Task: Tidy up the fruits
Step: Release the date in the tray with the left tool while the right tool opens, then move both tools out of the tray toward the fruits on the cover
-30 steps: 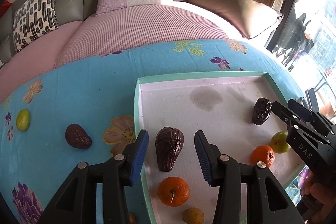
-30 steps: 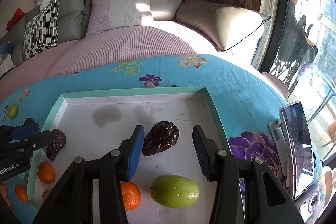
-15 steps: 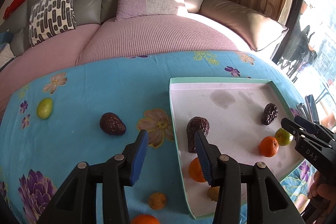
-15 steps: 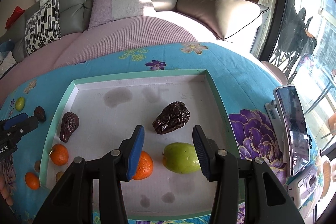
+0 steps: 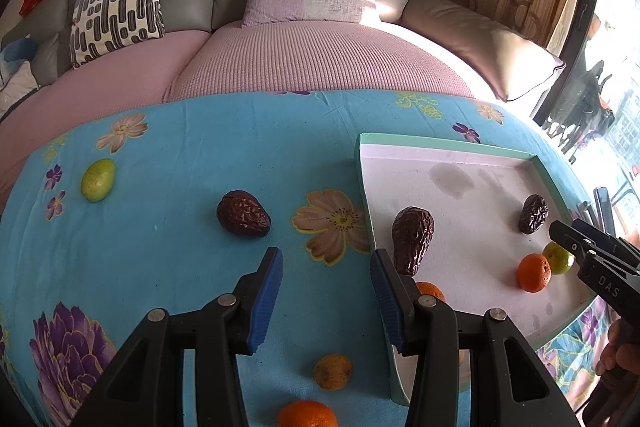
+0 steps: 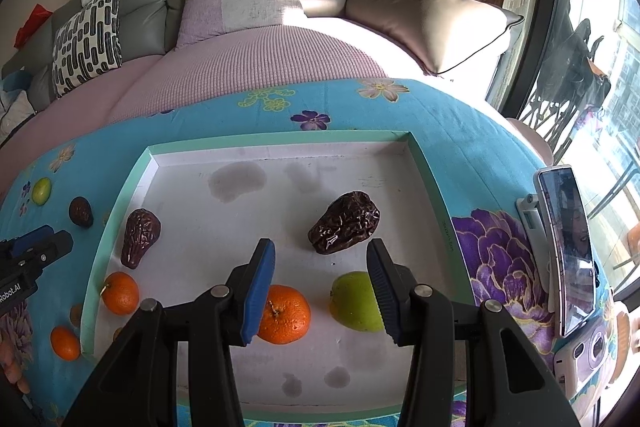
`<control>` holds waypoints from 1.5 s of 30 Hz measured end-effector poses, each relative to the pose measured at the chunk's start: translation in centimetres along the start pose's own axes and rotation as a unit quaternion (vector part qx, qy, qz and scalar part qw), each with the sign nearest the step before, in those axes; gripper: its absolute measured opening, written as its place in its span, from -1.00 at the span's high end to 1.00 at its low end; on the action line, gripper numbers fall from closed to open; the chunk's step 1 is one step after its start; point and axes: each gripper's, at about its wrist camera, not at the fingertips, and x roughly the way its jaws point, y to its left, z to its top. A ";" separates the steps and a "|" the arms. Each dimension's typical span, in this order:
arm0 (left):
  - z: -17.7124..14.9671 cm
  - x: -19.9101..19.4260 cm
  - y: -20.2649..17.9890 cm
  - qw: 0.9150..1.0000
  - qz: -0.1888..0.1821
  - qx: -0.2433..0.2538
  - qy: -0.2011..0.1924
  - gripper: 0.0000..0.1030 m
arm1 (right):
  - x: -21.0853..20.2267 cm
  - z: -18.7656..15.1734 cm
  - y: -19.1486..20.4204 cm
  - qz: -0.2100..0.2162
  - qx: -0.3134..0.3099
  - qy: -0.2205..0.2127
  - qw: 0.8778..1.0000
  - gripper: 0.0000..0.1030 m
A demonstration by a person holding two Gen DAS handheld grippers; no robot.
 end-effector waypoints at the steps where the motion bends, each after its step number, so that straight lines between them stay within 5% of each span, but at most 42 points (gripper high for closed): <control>1: 0.0 0.0 0.1 1.000 0.001 -0.001 0.000 0.04 | 0.1 0.0 0.0 0.000 -0.001 0.001 1.000 0.05; 4: -0.1 0.1 0.3 1.000 0.005 -0.002 0.002 -0.20 | 0.2 -0.1 0.3 0.001 -0.007 0.002 1.000 0.00; 5: -0.1 0.2 0.3 1.000 0.008 -0.002 0.002 -0.40 | 0.2 -0.1 0.3 0.002 -0.007 0.002 1.000 -0.18; 7: -0.1 0.3 0.4 1.000 0.014 -0.002 0.001 -0.48 | 0.3 -0.1 0.3 0.003 -0.004 0.001 1.000 -0.38; 13: -0.4 0.8 1.0 0.999 0.044 -0.008 0.004 -0.98 | 0.8 -0.2 0.4 0.005 -0.008 0.007 1.000 -0.61; 19: -0.5 0.9 1.8 0.998 0.068 -0.020 -0.004 -1.00 | 0.6 -0.2 0.6 0.007 -0.009 -0.012 1.000 -0.66; 22: -0.5 0.7 2.0 0.997 0.072 -0.021 -0.008 -1.00 | 0.5 -0.2 0.8 0.010 -0.010 -0.017 1.000 -0.97; 45: -1.5 -2.8 6.1 0.995 0.087 -0.047 -0.033 -1.00 | -0.4 -0.3 6.1 0.045 -0.069 -0.030 0.996 -0.97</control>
